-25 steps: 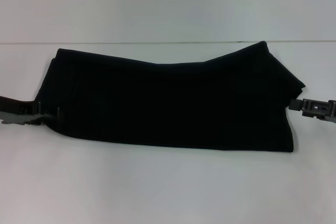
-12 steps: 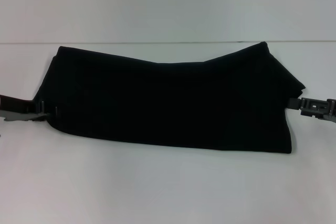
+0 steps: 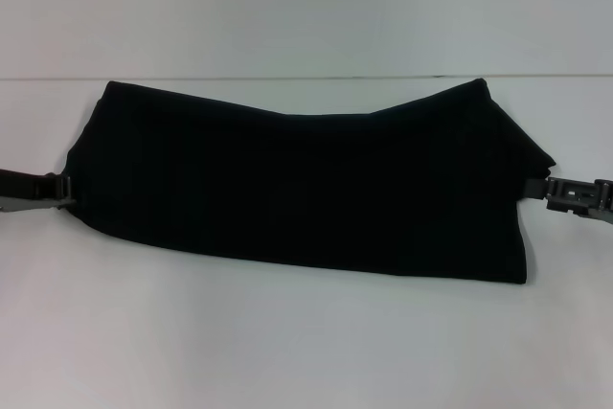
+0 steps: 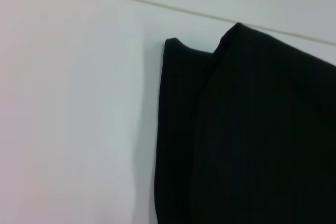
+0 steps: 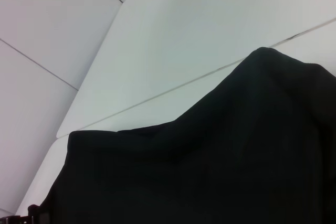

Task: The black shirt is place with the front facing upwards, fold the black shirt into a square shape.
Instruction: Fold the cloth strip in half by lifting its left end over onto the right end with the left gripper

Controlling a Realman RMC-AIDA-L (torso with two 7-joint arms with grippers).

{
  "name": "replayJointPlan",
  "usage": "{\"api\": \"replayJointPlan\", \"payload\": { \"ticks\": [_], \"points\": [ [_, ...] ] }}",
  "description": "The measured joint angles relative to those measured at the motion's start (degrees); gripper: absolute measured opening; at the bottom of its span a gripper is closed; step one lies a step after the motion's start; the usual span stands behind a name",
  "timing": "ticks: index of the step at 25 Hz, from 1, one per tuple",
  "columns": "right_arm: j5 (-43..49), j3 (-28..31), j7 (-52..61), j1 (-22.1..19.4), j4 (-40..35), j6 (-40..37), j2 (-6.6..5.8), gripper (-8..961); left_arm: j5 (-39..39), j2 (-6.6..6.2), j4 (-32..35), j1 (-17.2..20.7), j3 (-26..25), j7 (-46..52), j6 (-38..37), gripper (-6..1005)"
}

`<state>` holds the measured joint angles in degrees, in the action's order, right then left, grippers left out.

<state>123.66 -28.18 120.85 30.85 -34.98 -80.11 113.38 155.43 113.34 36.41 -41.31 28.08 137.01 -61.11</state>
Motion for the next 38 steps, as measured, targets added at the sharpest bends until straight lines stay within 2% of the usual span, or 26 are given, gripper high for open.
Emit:
{"api": "replayJointPlan", "payload": {
  "ticks": [6,11,15,18,21,27,34,38],
  "points": [
    [0.00,-0.06,0.01,0.08,0.00,0.04,0.00,774,-2.09,0.21,-0.03,0.90,-0.04,-2.26,-0.48,14],
    [-0.56,0.72,-0.13,-0.06,0.00,-0.24,-0.29,774,-4.30,1.21,1.27,3.26,-0.11,-4.03,-4.08,5],
    [-4.18,1.47,-1.45,-1.11,-0.05,-0.79,-0.60,775,-11.67,1.81,5.85,7.95,-0.24,-6.76,-9.33,4],
    [-7.39,1.59,-2.46,-2.23,-0.20,-1.34,-0.71,775,-15.67,1.58,8.27,11.08,-1.35,-8.27,-12.29,4],
    [-9.92,1.71,-2.82,-3.31,-0.40,-1.84,-0.71,775,-16.57,1.36,8.91,12.57,-5.13,-11.10,-15.11,4],
    [-10.97,2.15,-2.83,-3.91,-0.33,-2.02,-1.00,776,-16.12,1.14,9.09,14.15,-8.37,-14.74,-17.84,3],
    [-11.08,4.25,-3.08,-4.40,-0.29,-2.66,-0.93,776,-15.80,0.00,10.95,16.18,-12.70,-16.48,-19.00,3],
    [-11.08,6.25,-4.67,-4.73,-0.05,-2.81,-0.85,775,-15.88,-0.61,11.14,16.13,-14.95,-17.02,-19.12,4]
  ]
}}
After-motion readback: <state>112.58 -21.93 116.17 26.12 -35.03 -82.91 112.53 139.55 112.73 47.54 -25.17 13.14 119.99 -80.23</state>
